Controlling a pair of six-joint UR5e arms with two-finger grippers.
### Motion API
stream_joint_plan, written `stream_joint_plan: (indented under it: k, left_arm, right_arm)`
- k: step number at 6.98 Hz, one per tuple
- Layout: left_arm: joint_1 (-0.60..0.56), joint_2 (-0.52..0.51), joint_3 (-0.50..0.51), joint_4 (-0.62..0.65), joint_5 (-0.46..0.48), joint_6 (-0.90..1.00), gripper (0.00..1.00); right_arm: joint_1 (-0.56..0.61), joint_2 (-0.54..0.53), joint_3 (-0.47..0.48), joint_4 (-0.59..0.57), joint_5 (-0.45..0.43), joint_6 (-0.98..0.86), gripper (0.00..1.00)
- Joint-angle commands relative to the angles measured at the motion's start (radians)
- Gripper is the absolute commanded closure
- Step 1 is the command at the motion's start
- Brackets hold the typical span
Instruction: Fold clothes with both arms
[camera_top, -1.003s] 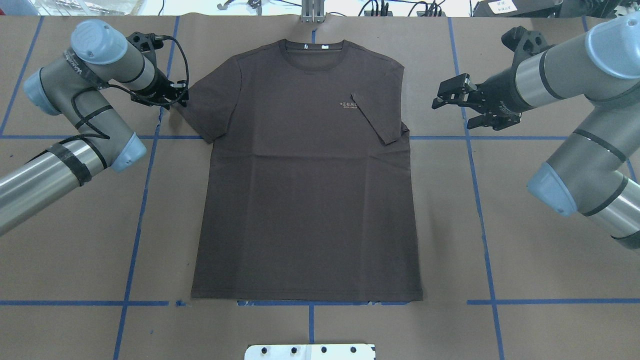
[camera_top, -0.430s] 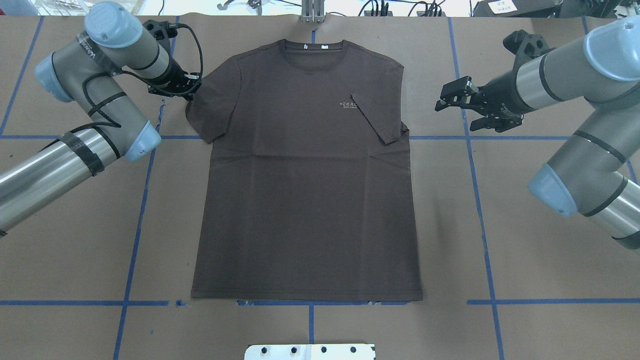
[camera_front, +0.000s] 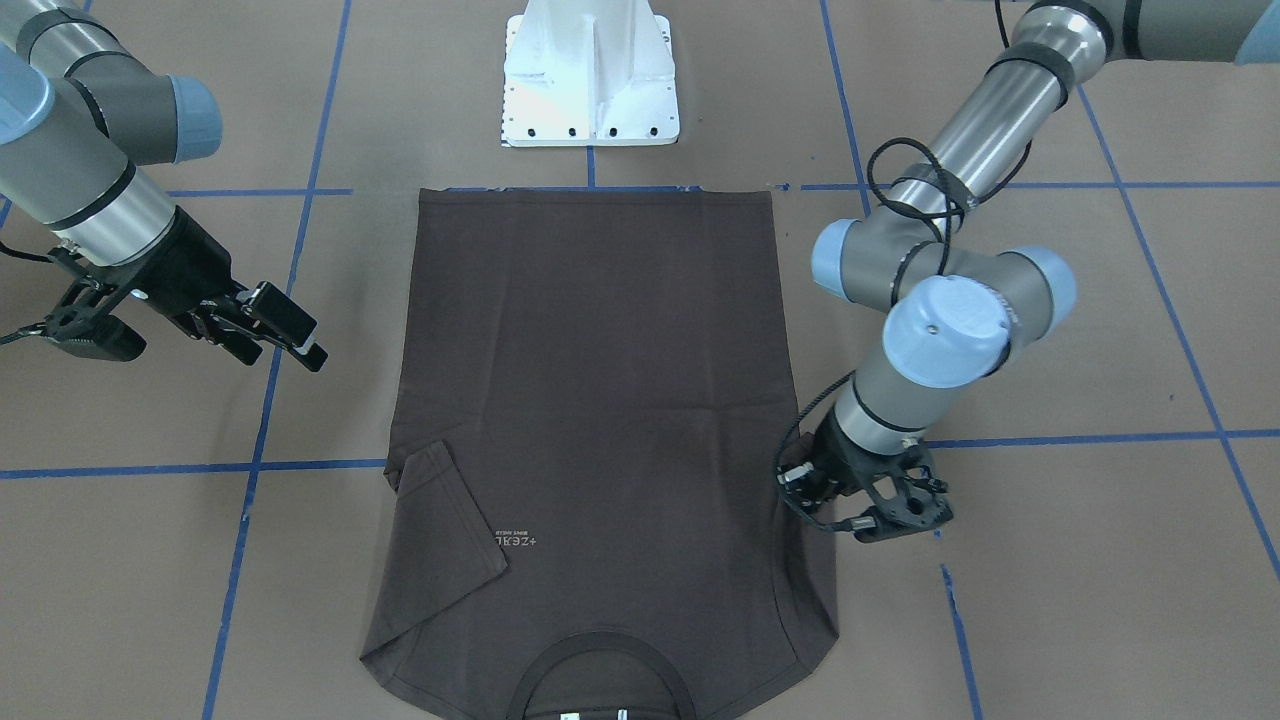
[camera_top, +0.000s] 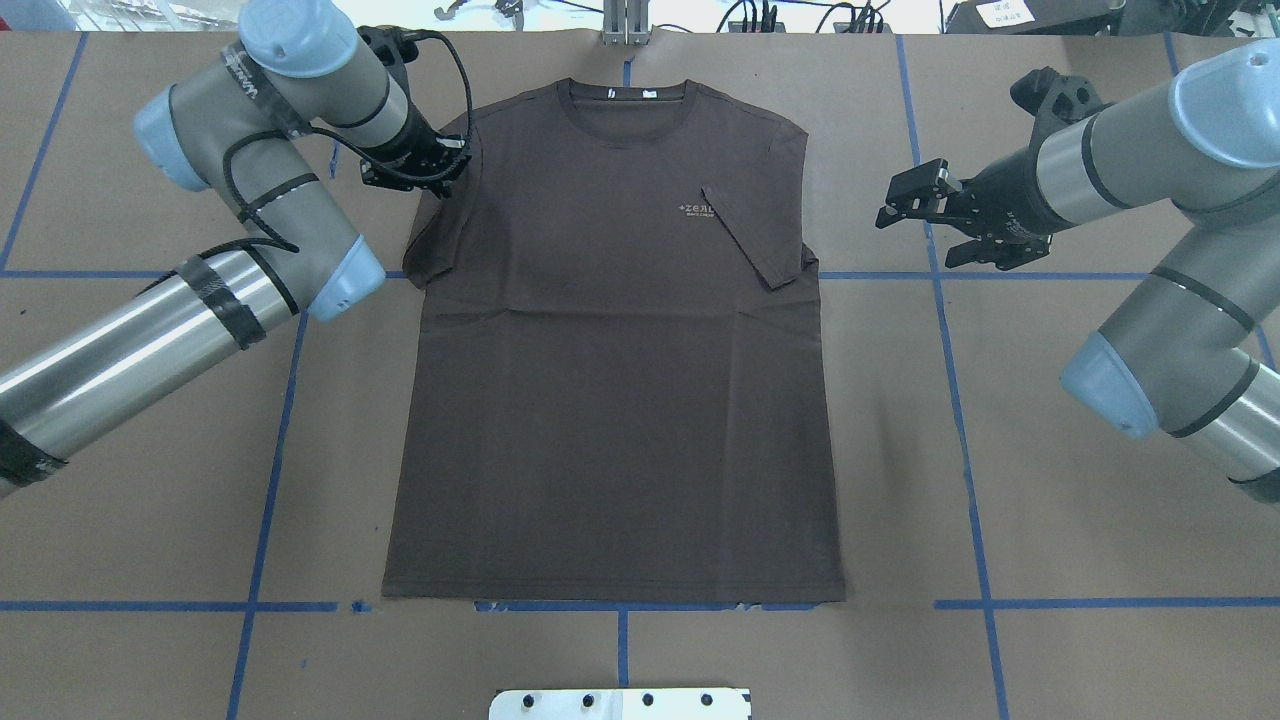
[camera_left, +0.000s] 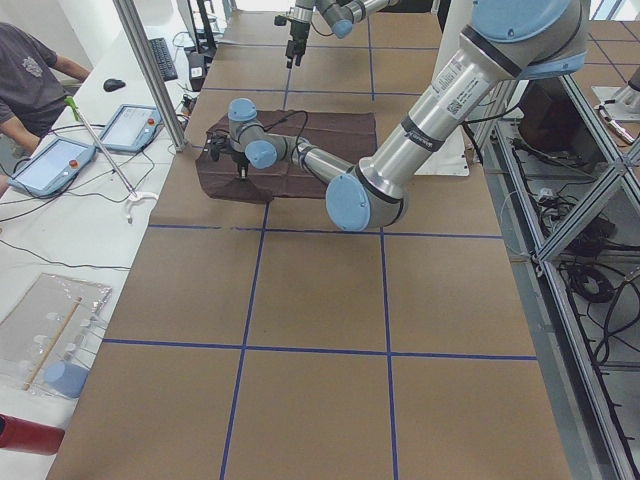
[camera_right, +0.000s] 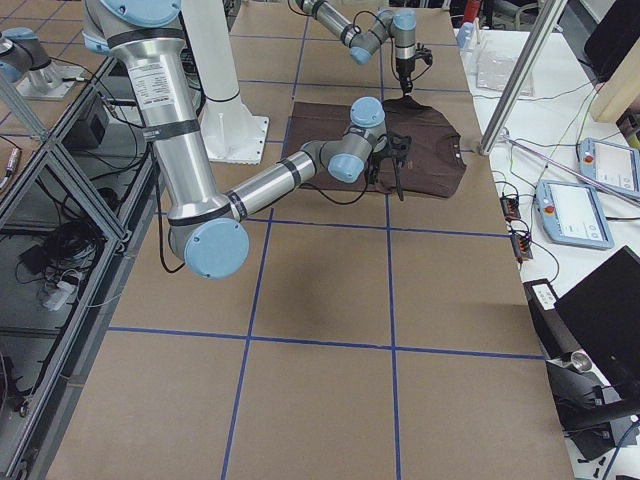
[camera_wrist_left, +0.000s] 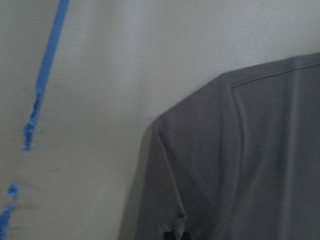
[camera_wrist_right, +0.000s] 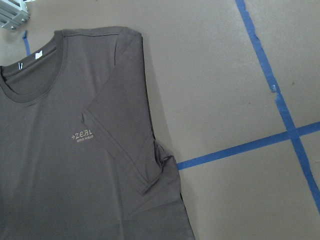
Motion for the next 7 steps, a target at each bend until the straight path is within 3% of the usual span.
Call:
stream_joint_plan:
  k: [1,2,3,4,5,6,7]
  left_arm:
    - [0.028,-0.142,0.176,-0.058,0.028,-0.098,1.00]
    - [0.028,-0.149,0.203,-0.100,0.031,-0.106,0.54]
    - [0.030,-0.150,0.203,-0.129,0.031,-0.113,0.41]
    - [0.034,-0.147,0.175,-0.134,0.025,-0.165,0.32]
    - [0.050,-0.097,0.051,-0.132,0.020,-0.176,0.31]
    - [0.095,0.019,-0.153,-0.131,0.006,-0.214,0.30]
    - [0.119,0.090,-0.251,-0.132,-0.007,-0.224,0.30]
  right_arm:
    - [-0.005,0.004,-0.015,0.000,0.002,0.004,0.00]
    - [-0.007,0.004,-0.014,0.000,0.002,0.007,0.00]
    - [-0.019,0.004,-0.003,0.002,0.003,0.008,0.00]
    - [-0.054,-0.002,0.034,0.000,0.006,0.042,0.00]
    - [-0.148,-0.042,0.092,-0.001,-0.021,0.171,0.00]
    - [-0.288,-0.116,0.179,-0.003,-0.158,0.238,0.00]
    - [-0.417,-0.187,0.251,-0.014,-0.307,0.299,0.00]
